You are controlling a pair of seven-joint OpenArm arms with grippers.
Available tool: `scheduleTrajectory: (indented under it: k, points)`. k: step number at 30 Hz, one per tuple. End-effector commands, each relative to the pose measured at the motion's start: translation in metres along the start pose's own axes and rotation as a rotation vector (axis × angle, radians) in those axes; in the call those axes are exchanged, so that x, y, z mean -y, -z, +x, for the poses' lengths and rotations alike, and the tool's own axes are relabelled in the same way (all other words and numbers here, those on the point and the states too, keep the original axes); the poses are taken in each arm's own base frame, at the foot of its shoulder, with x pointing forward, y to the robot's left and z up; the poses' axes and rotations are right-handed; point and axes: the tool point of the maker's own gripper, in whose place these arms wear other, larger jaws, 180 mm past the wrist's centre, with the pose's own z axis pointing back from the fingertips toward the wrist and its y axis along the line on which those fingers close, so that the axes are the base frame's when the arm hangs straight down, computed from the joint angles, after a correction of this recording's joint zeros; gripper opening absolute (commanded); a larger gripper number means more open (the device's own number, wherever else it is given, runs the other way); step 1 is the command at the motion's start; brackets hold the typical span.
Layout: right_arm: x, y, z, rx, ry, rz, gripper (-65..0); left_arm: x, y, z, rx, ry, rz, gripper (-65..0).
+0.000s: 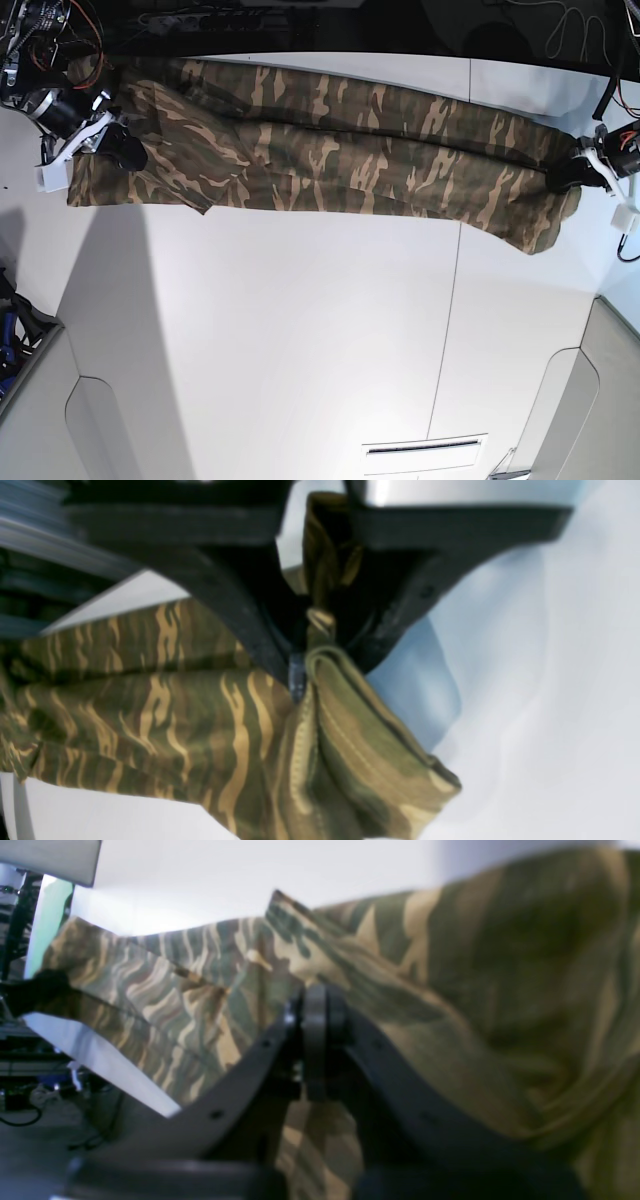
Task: Fold the T-shirt properly
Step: 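Lift the strip end with the left gripper and carry it toward the right gripper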
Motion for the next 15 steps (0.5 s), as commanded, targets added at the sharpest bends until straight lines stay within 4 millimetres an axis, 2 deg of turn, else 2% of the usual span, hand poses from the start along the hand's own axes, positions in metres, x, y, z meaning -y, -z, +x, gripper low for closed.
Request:
scheduleTrajectory:
  k: [1,3,4,11,15]
  points:
    - [-0.002,-0.006,0.013,0.036,-0.028,0.006,-60.0,-0.002,-0.009,0.025,0.047,0.054,0.014,-65.0]
    - [0.000,-0.010,0.016,0.044,-0.032,-0.003,-50.1,-0.008,-0.011,0.036,0.048,0.091,0.046,-65.0]
    - [0.001,-0.011,0.018,0.050,-0.033,-0.008,-47.8,-0.011,-0.013,0.042,0.048,0.109,0.064,-65.0]
    - [-0.001,-0.015,0.024,0.077,-0.027,0.002,-47.4,-0.024,-0.035,0.080,0.062,0.211,0.150,-65.0]
    - [-0.002,-0.015,0.025,0.083,-0.024,0.010,-47.4,-0.005,-0.035,0.089,0.079,0.269,0.121,-65.0]
